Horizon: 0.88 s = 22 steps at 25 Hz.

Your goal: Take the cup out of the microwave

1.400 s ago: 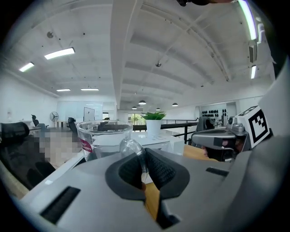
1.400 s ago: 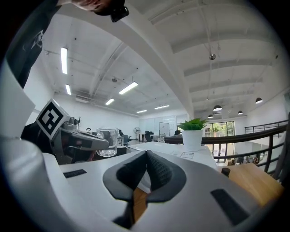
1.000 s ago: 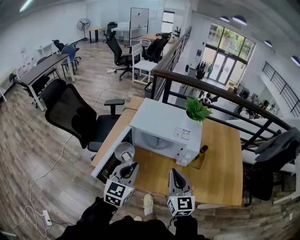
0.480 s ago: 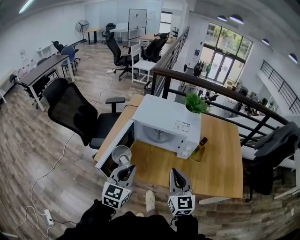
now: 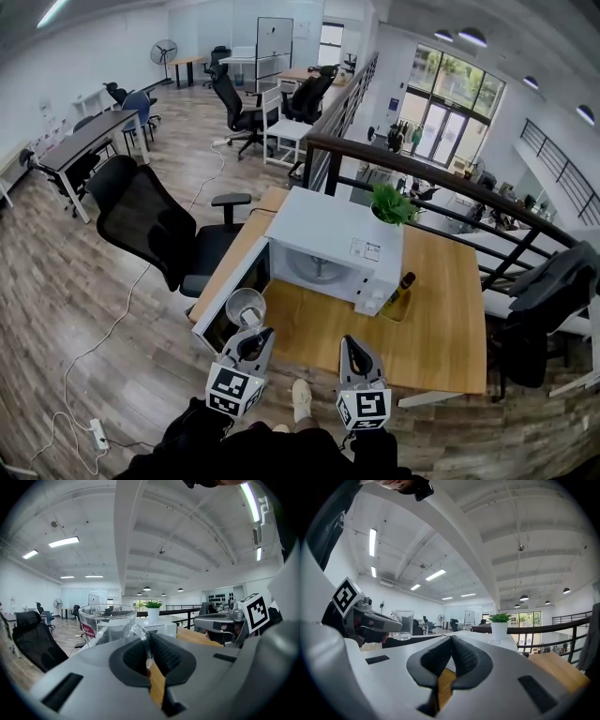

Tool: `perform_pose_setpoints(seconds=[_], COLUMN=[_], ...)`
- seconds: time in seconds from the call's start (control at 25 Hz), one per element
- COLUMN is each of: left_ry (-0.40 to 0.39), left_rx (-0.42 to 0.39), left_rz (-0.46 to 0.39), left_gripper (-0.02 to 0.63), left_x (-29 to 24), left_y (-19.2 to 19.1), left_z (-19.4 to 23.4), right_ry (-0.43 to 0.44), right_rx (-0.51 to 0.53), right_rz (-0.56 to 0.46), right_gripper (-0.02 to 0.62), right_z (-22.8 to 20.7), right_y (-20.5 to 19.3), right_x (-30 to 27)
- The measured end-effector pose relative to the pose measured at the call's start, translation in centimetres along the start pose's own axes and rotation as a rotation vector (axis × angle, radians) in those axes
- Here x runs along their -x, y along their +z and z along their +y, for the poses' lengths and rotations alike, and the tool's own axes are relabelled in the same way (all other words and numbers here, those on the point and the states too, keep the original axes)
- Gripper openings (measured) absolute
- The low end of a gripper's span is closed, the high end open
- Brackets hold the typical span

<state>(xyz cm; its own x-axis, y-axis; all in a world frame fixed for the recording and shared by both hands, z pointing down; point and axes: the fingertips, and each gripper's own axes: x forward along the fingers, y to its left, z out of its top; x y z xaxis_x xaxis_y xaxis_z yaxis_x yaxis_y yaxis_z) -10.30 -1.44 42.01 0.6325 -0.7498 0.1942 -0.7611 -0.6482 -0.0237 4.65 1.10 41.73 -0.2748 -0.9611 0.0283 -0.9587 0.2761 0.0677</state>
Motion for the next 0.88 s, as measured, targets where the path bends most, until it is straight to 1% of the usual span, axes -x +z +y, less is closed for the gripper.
perform_pose_setpoints(seconds=[0.88], left_ry=[-0.017], left_rx=[0.002], left_rz=[-0.005], left_gripper=[0.025], left_x=[-0.60], left_y=[-0.03], left_z=[0.34], right_ry=[-0.009], right_rx=[0.008], right_rz=[0.004], right_gripper=[0.014], right_z=[0.05], right_y=[-0.08], right_x=[-0.57])
